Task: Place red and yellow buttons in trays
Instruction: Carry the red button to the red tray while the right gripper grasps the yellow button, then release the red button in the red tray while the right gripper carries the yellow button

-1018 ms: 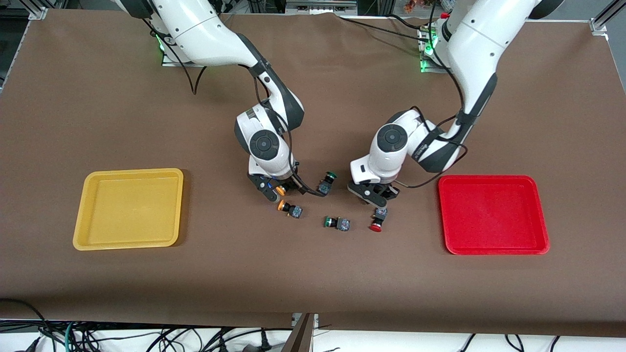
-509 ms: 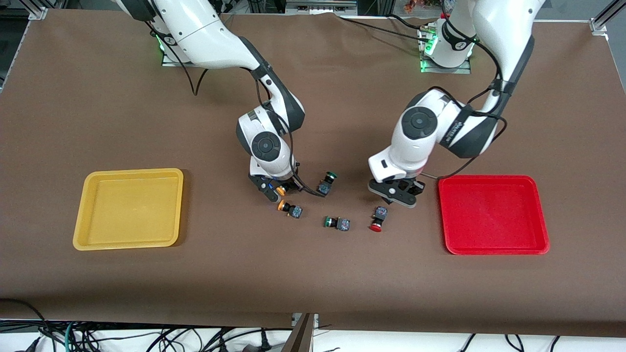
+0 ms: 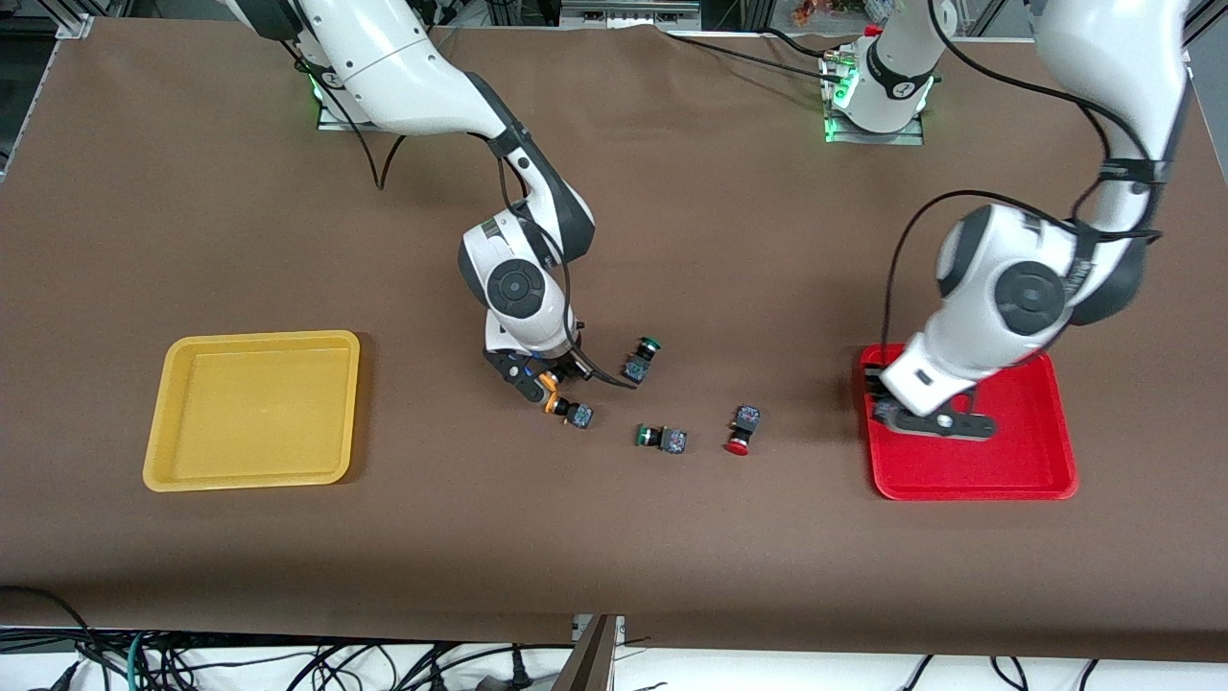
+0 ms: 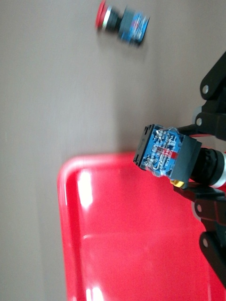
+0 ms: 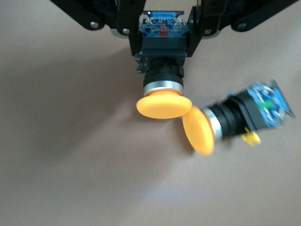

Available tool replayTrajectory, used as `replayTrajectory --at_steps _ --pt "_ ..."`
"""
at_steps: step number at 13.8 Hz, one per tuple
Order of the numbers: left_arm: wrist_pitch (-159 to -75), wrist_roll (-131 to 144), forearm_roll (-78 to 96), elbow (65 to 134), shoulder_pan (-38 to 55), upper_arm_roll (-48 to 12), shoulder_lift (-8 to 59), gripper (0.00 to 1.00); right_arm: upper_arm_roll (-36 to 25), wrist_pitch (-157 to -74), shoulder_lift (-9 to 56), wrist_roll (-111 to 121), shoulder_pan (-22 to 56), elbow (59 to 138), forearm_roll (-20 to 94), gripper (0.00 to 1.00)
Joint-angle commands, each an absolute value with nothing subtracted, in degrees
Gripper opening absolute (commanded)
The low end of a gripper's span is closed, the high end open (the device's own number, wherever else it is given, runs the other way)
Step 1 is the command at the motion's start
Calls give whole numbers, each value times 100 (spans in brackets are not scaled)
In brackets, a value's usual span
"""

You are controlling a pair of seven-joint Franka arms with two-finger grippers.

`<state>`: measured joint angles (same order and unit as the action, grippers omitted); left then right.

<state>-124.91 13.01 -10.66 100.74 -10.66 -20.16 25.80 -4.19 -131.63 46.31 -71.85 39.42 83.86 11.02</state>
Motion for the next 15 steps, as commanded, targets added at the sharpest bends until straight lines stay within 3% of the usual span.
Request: replayTrajectory --at_steps 1,7,10,13,14,15 --pt "-12445 1397 -625 10213 -1624 -2083 2478 24 -684 -12501 4141 -6577 3876 8411 1142 11" --pt "-13226 1626 -685 10301 -1916 -1890 3250 24 -2019 -10909 3534 -4065 3815 8411 1204 11" --pt "-13683 1739 -896 10397 -1916 -1802 3594 24 -2547 -10627 3498 -2650 3570 8420 1213 11" --pt "-13852 2204 -1247 10406 -1881 -1775 3726 26 -2646 -10564 3507 -1156 2859 8437 1222 11" --pt "-13852 2293 -1344 10398 -1863 -1775 3753 36 -2646 -10564 3542 -742 2613 8437 1230 11" --pt "-13852 2294 -1423 10397 -1863 -1784 3770 72 -2637 -10599 3577 -347 2358 8438 1222 11"
